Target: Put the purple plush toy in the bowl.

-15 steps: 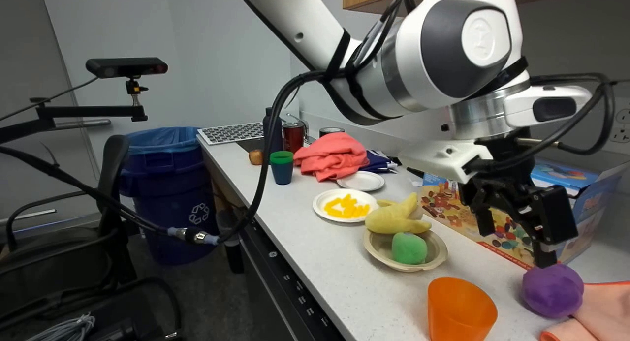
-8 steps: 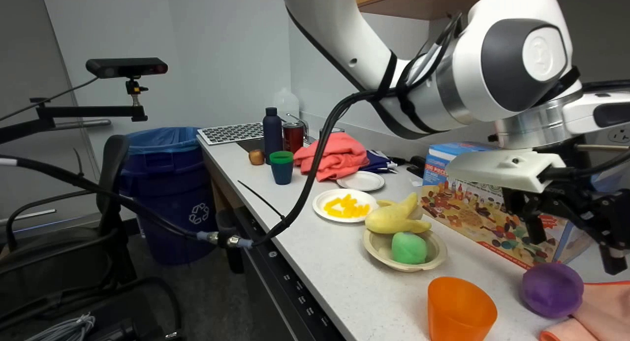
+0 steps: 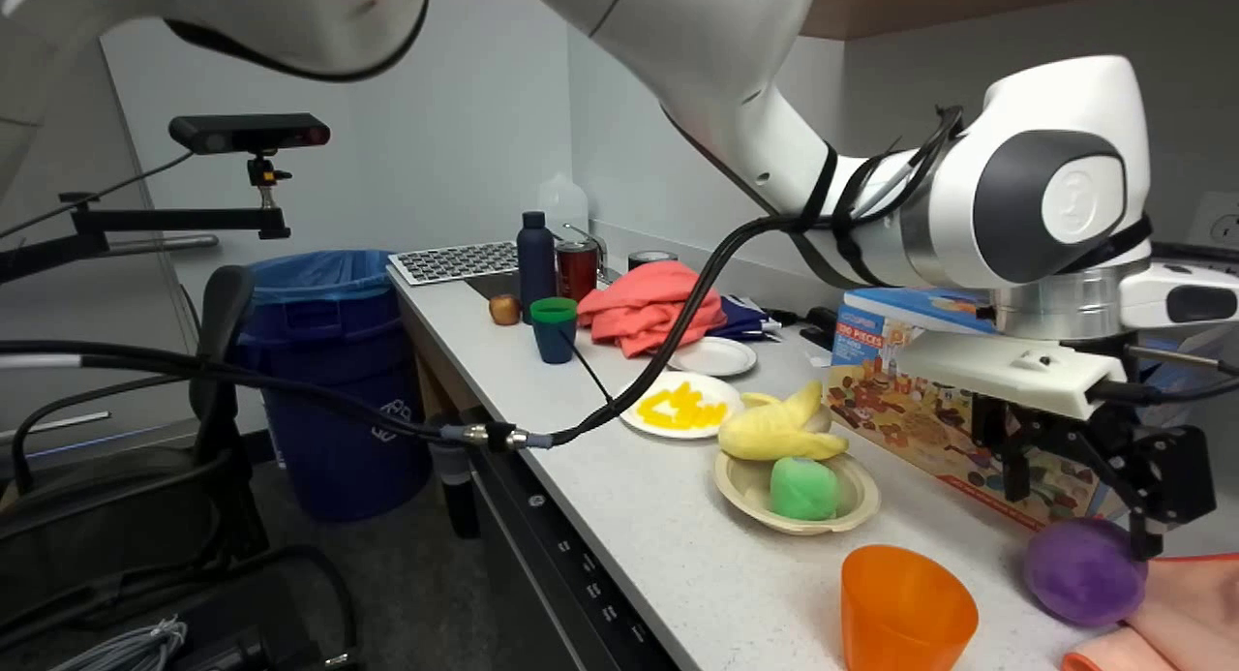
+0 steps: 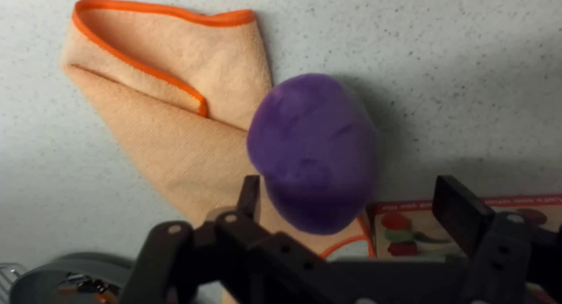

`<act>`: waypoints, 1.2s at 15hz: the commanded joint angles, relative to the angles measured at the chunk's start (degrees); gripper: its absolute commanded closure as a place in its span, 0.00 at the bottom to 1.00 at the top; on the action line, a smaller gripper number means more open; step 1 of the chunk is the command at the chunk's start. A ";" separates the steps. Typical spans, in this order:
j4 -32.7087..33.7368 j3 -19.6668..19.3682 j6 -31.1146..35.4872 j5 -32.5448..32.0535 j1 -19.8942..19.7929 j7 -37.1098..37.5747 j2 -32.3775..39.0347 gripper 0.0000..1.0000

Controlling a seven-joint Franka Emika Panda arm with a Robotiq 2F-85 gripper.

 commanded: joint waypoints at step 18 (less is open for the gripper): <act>12.79 3.69 -15.53 -2.11 -0.85 -24.84 4.02 0.95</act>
